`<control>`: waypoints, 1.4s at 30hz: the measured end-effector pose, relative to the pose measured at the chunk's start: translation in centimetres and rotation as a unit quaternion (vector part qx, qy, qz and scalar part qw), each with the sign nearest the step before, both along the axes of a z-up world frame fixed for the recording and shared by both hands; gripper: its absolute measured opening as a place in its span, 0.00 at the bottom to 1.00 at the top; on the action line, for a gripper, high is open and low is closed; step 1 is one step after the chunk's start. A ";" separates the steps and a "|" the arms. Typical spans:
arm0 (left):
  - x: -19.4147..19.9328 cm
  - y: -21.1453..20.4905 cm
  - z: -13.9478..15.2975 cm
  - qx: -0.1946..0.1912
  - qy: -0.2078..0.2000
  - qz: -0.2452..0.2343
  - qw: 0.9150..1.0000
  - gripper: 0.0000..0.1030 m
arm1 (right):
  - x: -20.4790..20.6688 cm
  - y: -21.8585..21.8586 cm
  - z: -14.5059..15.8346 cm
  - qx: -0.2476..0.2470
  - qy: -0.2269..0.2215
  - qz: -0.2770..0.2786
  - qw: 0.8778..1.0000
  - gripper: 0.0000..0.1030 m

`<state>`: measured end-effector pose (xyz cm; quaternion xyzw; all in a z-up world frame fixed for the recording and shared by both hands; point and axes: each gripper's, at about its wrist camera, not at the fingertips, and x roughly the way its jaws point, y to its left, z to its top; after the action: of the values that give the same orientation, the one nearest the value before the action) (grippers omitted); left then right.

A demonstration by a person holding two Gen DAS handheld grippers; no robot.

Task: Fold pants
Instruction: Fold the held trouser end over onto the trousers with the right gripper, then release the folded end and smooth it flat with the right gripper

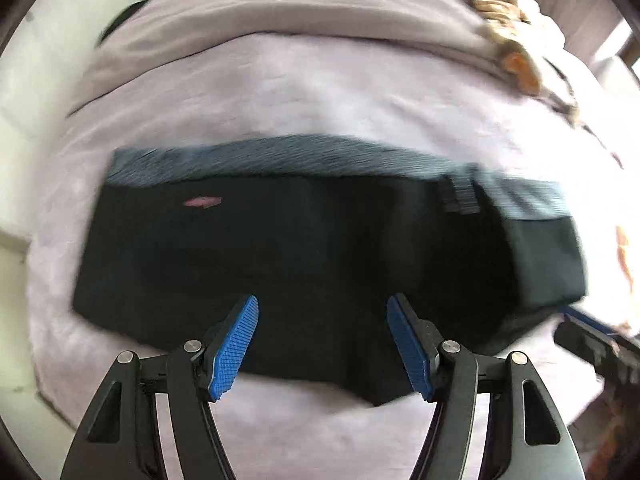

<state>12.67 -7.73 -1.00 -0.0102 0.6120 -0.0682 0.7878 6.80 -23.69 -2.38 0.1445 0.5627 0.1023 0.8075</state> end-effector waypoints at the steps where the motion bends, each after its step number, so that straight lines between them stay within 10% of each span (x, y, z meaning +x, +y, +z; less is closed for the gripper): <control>1: 0.2 -1.5 0.3 -0.020 0.002 -0.019 1.000 0.66 | -0.3 -2.9 -0.9 0.071 0.025 -0.057 0.996 0.52; 5: 1.7 -5.9 -0.4 -0.068 0.030 -0.063 0.995 0.66 | -2.1 -10.7 -4.7 0.241 0.069 -0.203 0.947 0.52; 12: 2.6 -10.6 -3.5 -0.068 0.078 -0.095 0.990 0.60 | -0.9 -14.7 -8.6 0.329 0.079 -0.265 0.903 0.52; 14: 2.4 -11.3 -4.1 -0.059 0.079 -0.108 0.989 0.42 | -0.6 -15.2 -10.1 0.356 0.090 -0.288 0.885 0.36; 15: 2.2 -11.4 -4.0 -0.051 0.076 -0.111 0.990 0.41 | -0.4 -15.1 -11.0 0.363 0.102 -0.299 0.877 0.05; 21: -0.4 -10.4 -2.1 -0.028 0.036 -0.115 0.992 0.38 | -0.3 -13.4 -8.2 0.327 0.095 -0.232 0.911 0.04; 25: -0.5 -10.2 -5.2 -0.017 0.064 -0.083 0.994 0.39 | -0.3 -12.6 -11.1 0.314 0.126 -0.236 0.911 0.04; 29: -0.7 -9.9 -4.2 0.001 0.045 -0.075 0.996 0.55 | 0.9 -12.5 -12.0 0.292 0.142 -0.201 0.924 0.06; 34: -0.6 -8.5 -0.5 0.023 0.008 -0.067 0.997 0.55 | 2.1 -13.8 -5.9 0.264 0.097 -0.068 0.957 0.55; 38: 0.8 -8.5 1.3 0.022 -0.015 -0.060 0.998 0.55 | 4.0 -18.9 -3.0 0.226 0.023 -0.079 0.971 0.56; 42: 2.8 -11.9 1.2 0.008 -0.017 -0.082 0.996 0.55 | 7.3 -24.2 -6.5 0.218 0.036 -0.134 0.966 0.55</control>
<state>15.49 -19.61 0.21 0.0476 0.5974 -0.1281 0.7902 14.08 -47.92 -8.88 0.3947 0.5312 0.1077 0.7420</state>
